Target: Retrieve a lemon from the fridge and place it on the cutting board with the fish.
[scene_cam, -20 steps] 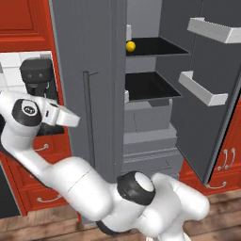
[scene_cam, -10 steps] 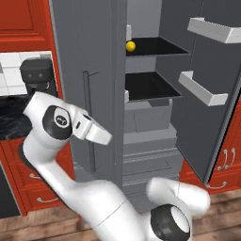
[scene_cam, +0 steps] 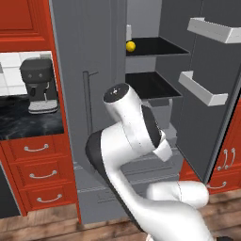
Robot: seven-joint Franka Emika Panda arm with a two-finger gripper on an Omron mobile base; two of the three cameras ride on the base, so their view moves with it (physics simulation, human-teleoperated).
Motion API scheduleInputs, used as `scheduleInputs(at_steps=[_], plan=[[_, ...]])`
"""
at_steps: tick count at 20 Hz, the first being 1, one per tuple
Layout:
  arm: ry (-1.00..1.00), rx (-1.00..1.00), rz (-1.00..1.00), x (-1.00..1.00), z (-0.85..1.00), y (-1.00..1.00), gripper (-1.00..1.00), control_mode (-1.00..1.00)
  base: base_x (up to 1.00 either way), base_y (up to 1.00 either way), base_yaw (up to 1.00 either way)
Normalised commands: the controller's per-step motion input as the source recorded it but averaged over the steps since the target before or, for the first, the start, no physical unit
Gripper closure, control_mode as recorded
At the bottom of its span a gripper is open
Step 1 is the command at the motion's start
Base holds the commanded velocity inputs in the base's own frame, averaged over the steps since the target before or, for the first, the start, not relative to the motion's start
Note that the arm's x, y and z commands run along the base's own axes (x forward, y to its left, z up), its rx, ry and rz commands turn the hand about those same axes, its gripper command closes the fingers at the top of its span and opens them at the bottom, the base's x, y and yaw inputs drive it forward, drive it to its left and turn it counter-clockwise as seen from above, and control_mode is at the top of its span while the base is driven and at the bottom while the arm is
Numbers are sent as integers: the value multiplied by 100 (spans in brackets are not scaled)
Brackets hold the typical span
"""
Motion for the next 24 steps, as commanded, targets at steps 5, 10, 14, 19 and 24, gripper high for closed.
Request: scheduleInputs(at_steps=[5, 10, 14, 19, 24], plan=[[0, 36, 9, 13, -2, -98, -100, -100, 0, 0, 0], [0, 18, 1, 60, -22, -58, -100, -100, 0, 0, 0], [0, 35, 12, 78, -30, -33, -100, -100, 0, 0, 0], [3, 31, 24, 93, -43, 0, -100, -100, 0, 0, 0], [2, 21, 27, 97, -55, 1, -100, -100, 0, 0, 0]])
